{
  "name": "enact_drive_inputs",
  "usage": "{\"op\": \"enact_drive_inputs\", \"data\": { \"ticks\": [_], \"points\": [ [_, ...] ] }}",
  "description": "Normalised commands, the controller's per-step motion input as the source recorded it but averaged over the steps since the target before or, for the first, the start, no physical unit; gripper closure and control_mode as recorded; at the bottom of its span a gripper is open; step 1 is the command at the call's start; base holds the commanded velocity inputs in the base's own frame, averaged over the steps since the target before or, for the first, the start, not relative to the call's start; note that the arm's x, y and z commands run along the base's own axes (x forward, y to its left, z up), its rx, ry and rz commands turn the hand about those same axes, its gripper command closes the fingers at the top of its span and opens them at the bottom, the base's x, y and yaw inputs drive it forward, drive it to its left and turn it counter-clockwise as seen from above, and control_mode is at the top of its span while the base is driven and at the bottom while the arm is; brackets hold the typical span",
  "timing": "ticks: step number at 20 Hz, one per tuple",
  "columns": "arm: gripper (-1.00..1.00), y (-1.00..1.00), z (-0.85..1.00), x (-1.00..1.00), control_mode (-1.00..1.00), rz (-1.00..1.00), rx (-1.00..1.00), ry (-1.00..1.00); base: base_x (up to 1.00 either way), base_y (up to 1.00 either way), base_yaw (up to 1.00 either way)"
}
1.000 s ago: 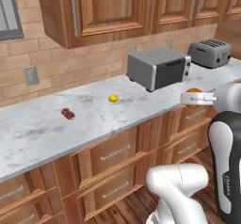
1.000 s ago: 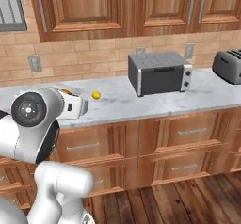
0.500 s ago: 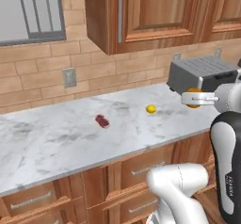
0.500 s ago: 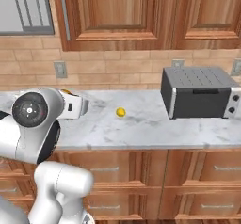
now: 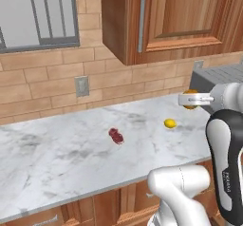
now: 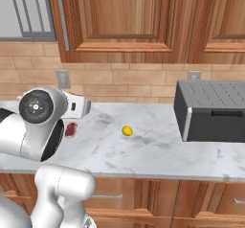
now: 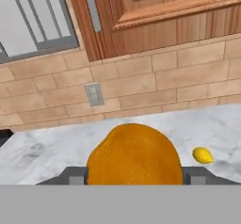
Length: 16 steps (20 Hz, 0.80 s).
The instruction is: Open the fridge, remove the orange, lemon, and steak, and place them on any counter.
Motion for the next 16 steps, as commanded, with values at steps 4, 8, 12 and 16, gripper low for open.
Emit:
{"op": "enact_drive_inputs", "data": {
  "ticks": [4,8,12,16],
  "points": [
    [1.0,0.03,-0.82,0.74,-1.0,0.14,-0.15,0.19,0.0,0.0,0.0],
    [1.0,0.17,-1.0,1.0,-1.0,0.11,-0.16,0.32,0.0,0.0,0.0],
    [1.0,0.23,-1.0,1.0,-1.0,0.1,-0.16,0.29,0.0,0.0,0.0],
    [1.0,0.15,-1.0,0.97,-1.0,0.11,-0.07,0.05,0.0,0.0,0.0]
  ]
}}
